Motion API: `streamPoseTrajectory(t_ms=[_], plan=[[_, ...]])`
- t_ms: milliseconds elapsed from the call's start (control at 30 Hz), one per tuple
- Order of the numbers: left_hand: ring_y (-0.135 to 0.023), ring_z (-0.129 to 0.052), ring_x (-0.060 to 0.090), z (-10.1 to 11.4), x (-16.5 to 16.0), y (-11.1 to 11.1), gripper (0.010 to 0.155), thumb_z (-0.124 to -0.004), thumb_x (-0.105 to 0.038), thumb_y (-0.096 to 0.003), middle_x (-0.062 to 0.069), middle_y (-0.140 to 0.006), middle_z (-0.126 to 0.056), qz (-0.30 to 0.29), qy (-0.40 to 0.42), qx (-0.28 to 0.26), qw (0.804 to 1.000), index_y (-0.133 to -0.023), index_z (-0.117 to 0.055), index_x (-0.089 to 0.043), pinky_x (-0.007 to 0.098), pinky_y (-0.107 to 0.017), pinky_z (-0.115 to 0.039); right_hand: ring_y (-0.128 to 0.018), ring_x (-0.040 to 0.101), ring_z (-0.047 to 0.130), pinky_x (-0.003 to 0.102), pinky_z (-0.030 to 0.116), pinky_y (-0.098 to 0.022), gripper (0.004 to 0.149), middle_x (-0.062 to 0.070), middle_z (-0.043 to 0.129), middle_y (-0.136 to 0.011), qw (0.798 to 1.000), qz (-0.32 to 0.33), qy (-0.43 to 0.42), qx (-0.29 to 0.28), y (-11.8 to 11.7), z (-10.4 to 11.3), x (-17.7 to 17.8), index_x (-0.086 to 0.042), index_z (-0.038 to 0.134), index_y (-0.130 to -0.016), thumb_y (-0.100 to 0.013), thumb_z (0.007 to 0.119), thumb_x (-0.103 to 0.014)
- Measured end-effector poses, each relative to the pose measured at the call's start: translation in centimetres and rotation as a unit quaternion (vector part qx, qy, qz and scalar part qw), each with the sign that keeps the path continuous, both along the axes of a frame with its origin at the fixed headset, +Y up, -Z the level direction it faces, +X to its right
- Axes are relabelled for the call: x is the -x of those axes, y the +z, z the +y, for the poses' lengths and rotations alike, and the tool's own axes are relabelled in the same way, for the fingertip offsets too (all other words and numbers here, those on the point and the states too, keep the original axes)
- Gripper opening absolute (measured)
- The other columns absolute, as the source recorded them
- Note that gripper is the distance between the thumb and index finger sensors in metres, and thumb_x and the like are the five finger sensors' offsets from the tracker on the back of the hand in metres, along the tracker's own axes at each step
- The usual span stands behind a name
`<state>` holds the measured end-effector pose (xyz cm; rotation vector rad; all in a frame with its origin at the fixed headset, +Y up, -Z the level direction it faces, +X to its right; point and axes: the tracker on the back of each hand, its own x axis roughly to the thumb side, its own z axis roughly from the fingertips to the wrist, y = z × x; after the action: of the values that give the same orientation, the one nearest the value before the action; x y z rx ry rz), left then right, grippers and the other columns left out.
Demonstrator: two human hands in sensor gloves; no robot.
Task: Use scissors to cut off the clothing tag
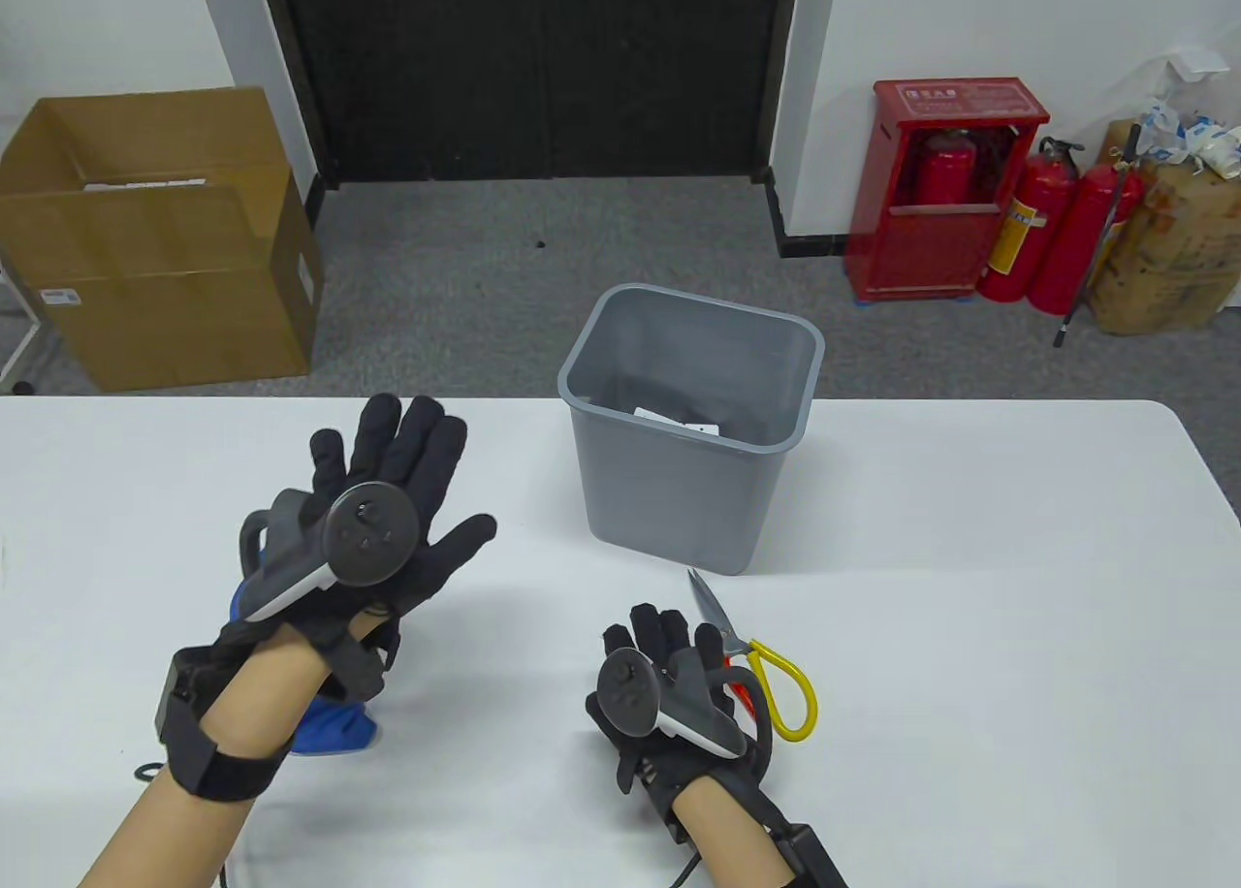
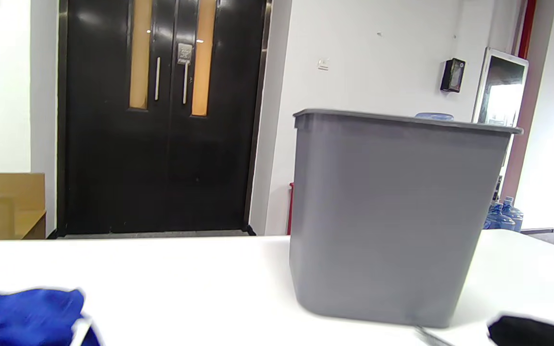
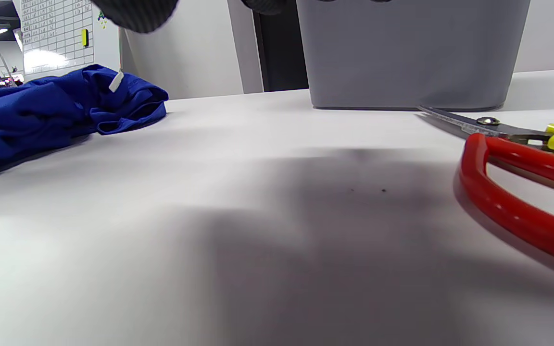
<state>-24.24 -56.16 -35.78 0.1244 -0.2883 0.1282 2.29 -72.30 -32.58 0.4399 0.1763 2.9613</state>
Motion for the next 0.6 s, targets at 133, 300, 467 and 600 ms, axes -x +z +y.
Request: streamPoseTrajectory(t_ms=[133, 300, 467, 600], plan=[[-0.124, -0.001, 0.024, -2.9, 1.6, 1.4, 0.086, -0.051, -0.08, -0.0582, -0.013, -0.134, -0.01, 0.003, 0.008, 0.021, 1.0, -0.124, -0.018, -0.037, 0.061, -0.08, -0.011, -0.103, 0.049, 0.03, 0.07, 0.021, -0.065, 0.076, 0.018, 0.027, -0.115, 1.0, -0.003, 0.003, 0.003, 0.0, -0.2, 0.0, -0.018, 0.034, -0.108, -0.048, 0.059, -0.057], [-0.124, 0.0, 0.024, -7.1, 2.2, 1.9, 0.085, -0.051, -0.079, -0.0586, -0.012, -0.133, -0.009, 0.018, -0.019, 0.038, 0.999, -0.124, -0.017, -0.036, 0.061, -0.08, -0.011, -0.104, 0.048, 0.021, 0.07, 0.014, -0.063, 0.078, 0.018, 0.023, -0.115, 1.0, -0.008, -0.004, 0.002, -0.1, -0.3, -0.2, -0.019, 0.03, -0.108, -0.047, 0.059, -0.058], [-0.123, 0.0, 0.025, -10.7, 2.1, 2.4, 0.084, -0.051, -0.078, -0.0589, -0.011, -0.133, -0.009, 0.033, -0.034, 0.049, 0.998, -0.124, -0.017, -0.036, 0.062, -0.08, -0.011, -0.103, 0.047, 0.012, 0.07, 0.009, -0.061, 0.081, 0.017, 0.015, -0.115, 1.0, -0.009, -0.01, -0.013, -0.2, -0.1, -0.1, -0.02, 0.024, -0.108, -0.047, 0.058, -0.061], [-0.123, 0.001, 0.026, -12.6, 2.0, 2.9, 0.085, -0.051, -0.078, -0.0588, -0.01, -0.133, -0.008, 0.036, -0.03, 0.053, 0.997, -0.124, -0.016, -0.036, 0.062, -0.079, -0.01, -0.102, 0.046, 0.008, 0.07, 0.008, -0.061, 0.083, 0.016, 0.01, -0.115, 1.0, -0.009, -0.01, -0.025, -0.3, 0.1, 0.0, -0.021, 0.02, -0.108, -0.047, 0.058, -0.062]])
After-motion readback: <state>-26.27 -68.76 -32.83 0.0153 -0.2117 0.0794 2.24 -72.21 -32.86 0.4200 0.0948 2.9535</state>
